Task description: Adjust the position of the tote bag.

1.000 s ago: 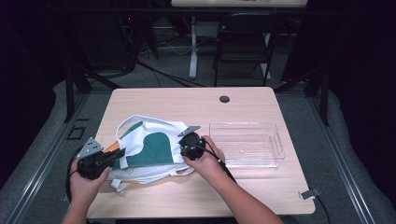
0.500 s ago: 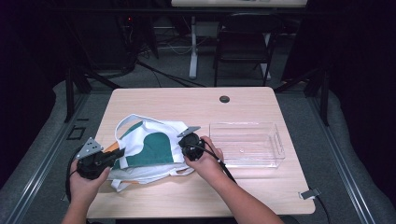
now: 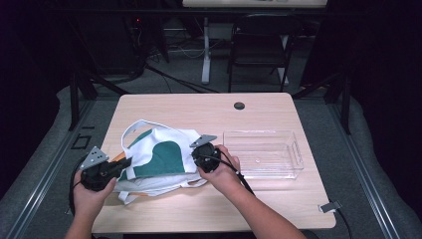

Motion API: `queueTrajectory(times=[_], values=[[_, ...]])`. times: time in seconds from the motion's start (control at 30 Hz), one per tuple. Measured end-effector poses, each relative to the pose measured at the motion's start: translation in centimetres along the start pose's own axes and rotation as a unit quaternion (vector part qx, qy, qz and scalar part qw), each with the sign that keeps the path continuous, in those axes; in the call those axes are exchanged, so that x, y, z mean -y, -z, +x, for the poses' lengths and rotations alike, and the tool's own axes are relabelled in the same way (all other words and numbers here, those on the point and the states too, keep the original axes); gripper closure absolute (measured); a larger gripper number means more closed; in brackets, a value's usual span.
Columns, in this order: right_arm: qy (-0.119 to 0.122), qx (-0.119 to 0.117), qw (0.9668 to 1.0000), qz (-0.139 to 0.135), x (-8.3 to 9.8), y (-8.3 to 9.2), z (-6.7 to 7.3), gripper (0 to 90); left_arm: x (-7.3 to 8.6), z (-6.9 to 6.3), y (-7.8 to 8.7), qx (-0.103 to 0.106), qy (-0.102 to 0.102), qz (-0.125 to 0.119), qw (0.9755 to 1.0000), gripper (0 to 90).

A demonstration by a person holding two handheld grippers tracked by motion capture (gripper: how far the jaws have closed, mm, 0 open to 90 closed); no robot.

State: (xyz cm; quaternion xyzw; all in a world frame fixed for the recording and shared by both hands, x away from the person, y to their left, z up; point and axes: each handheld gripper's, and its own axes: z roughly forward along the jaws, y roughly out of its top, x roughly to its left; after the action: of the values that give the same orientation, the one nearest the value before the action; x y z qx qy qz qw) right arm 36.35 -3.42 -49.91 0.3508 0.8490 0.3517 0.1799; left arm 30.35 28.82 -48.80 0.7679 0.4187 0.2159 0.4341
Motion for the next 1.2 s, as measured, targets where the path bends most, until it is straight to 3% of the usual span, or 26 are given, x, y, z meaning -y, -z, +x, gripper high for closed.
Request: queueTrajectory(times=[0.57, 1.2], values=[[0.029, -0.003, 0.9987, -0.041, -2.0, 2.7, 0.2, 88.3, -0.6, 0.6, 0.6, -0.017, -0.001, -0.012, 0.9998, 87.5], [0.031, -0.019, 0.9987, -0.035, -4.3, 3.4, -1.1, 88.3, -3.3, 1.5, 1.1, -0.041, -0.008, -0.014, 0.999, 87.6]])
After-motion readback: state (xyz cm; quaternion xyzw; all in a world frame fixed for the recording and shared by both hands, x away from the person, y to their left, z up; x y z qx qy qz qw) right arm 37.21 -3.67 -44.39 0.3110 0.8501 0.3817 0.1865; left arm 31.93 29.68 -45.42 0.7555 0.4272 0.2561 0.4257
